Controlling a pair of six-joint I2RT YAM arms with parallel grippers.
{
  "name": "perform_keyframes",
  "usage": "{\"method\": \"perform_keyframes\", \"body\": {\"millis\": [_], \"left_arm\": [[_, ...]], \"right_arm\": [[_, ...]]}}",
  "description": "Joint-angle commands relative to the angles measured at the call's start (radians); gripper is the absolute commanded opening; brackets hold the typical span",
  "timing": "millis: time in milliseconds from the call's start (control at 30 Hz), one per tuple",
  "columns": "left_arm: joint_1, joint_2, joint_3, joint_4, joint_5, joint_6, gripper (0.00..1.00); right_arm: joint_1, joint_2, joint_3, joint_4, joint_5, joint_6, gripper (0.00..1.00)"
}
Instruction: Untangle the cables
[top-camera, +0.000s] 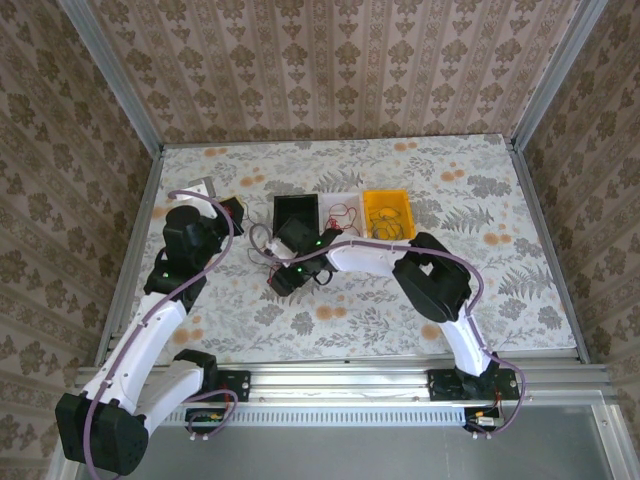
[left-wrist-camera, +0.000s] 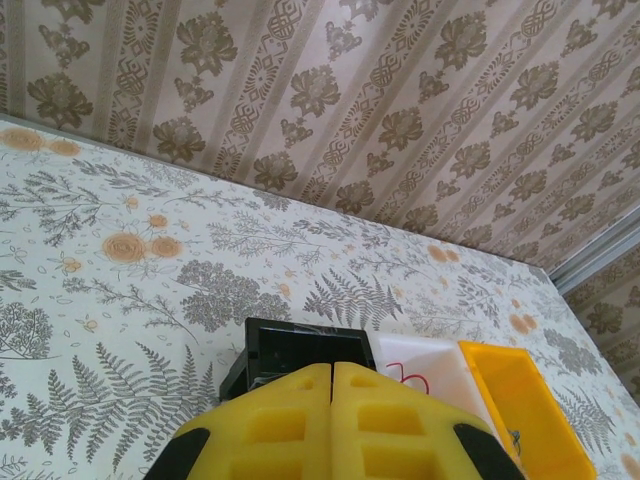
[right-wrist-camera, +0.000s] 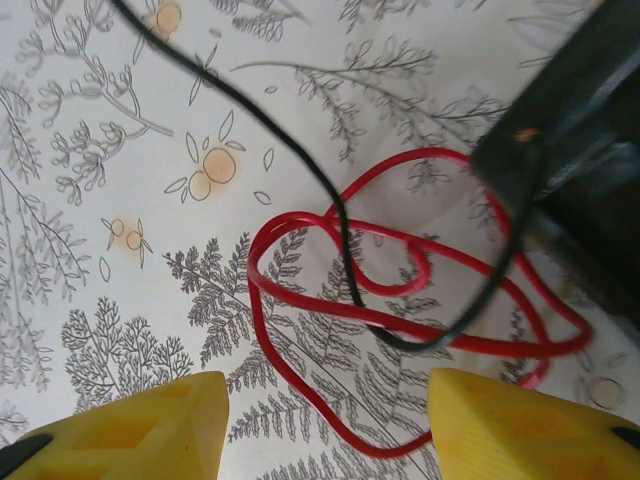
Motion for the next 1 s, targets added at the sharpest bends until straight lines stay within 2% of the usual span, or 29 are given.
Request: {"method": "perform_keyframes", "body": {"millis": [0, 100, 233, 300, 367, 467, 633, 700, 767, 833, 967], "left_arm": [[-0.005, -0.004, 0.001, -0.004, -0.014, -0.024, 0.0], [-0.005, -0.001, 0.003, -0.002, -0.014, -0.031, 0.0], [-0.005, -0.003, 0.009, -0.01, -0.033, -0.036, 0.0], [-0.005, -0.007, 0.01, -0.015, -0.056, -0.035, 0.0], [-0.005, -0.012, 0.016, -0.028, -0.096, -0.028, 0.0], [-0.005, -0.029, 0.022, -0.057, -0.221, -0.021, 0.0], [-0.007, -0.084, 0.013, -0.178, -0.565, -0.092, 0.0], [-0.005, -0.103, 0.001, -0.208, -0.645, -0.119, 0.0], [-0.004, -0.106, -0.006, -0.212, -0.658, -0.113, 0.0], [-0.006, -0.096, -0.005, -0.206, -0.63, -0.101, 0.0], [-0.009, -0.08, -0.01, -0.205, -0.608, -0.134, 0.0]], "right_arm": [[0.022, 0.046, 0.051, -0.062, 0.036, -0.064, 0.55], [0.032, 0.072, 0.074, -0.058, 0.082, -0.088, 0.5], [0.03, 0.054, 0.048, -0.022, 0.133, -0.094, 0.13], [0.028, 0.002, -0.014, 0.023, 0.161, -0.083, 0.03], [0.02, -0.076, -0.101, 0.077, 0.179, -0.058, 0.01], [0.001, -0.227, -0.261, 0.142, 0.217, 0.016, 0.01], [-0.036, -0.523, -0.57, 0.202, 0.393, 0.19, 0.0], [-0.052, -0.638, -0.674, 0.199, 0.492, 0.261, 0.0], [-0.083, -0.758, -0.75, 0.189, 0.565, 0.326, 0.0], [-0.136, -0.866, -0.811, 0.189, 0.581, 0.398, 0.0], [-0.217, -0.969, -0.862, 0.18, 0.609, 0.475, 0.0]]}}
